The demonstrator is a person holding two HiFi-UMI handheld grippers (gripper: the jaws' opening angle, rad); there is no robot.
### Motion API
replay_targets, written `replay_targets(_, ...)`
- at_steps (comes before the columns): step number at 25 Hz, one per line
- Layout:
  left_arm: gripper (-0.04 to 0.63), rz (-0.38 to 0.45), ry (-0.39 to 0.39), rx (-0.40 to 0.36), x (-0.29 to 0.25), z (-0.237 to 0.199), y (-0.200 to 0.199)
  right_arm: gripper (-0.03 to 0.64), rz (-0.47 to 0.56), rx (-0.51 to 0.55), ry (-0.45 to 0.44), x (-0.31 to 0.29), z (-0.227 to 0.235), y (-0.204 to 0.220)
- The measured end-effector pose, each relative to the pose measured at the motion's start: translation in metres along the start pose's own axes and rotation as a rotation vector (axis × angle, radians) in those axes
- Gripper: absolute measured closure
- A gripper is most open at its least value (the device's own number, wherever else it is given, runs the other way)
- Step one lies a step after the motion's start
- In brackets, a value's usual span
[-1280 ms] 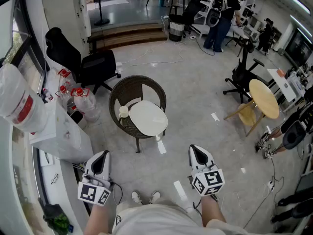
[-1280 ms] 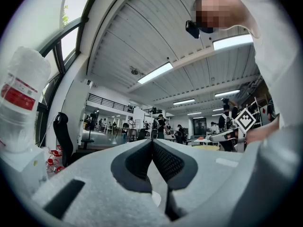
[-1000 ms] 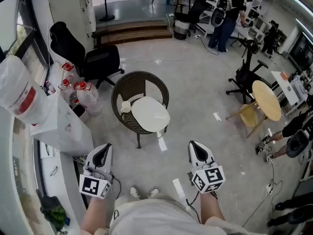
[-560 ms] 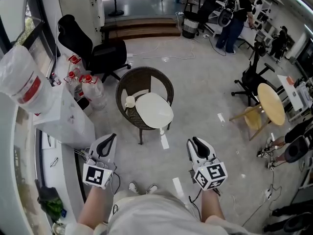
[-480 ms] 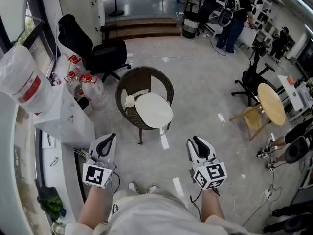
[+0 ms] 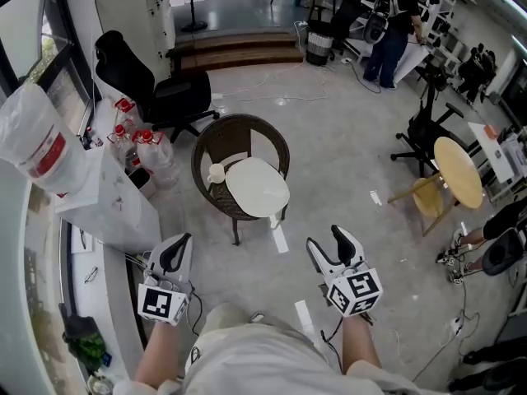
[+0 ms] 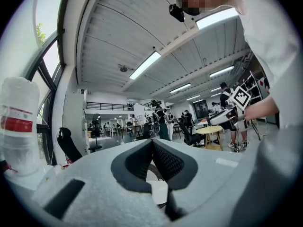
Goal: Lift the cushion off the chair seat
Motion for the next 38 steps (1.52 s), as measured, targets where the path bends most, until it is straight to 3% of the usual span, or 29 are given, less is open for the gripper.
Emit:
replay_targets(3, 0.580, -0.010, -0.012, 0.013, -0.001, -0.004, 0.006, 0.186, 0.007, -0.012, -0.009, -0.009, 0.008, 0.002)
replay_targets(6, 0.580, -0.023, -0.020, 0.026, -0.007, -0.013, 0.014, 0.123, 0.000, -0.025, -0.007, -0.022, 0.014, 0.005)
replay_targets(15, 0.580, -0.050, -0.007, 0.085, -0.083, -0.066, 0.053, 0.114, -0.161, 0.042, -0.041, -0.115, 0.026, 0.032)
replay_targets(22, 0.580, -0.042, 0.015, 0.143, -0.184, -0.152, 0.069, 0.114, -0.265, 0.097, -0.076, -0.243, 0.042, 0.021)
replay_targets(27, 0.580, -0.048, 0.012, 0.202, -0.229, -0.213, 0.084, 0.114, -0.326, 0.138, -0.087, -0.318, 0.048, 0.005)
replay_targets(38, 0.580, -0.086, 0.026, 0.243, -0.286, -0.254, 0.111, 0.114, -0.423, 0.174, -0.174, -0.407, 0.055, 0.025)
Point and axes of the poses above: the fingertips, and each gripper's own axes: x backward along the fingers, z to its right, y out of its underside, the point moved 1 cm from there along x, backward along the fingers, and after that the axes turned 7 degrees about x, right-handed, at the moved point
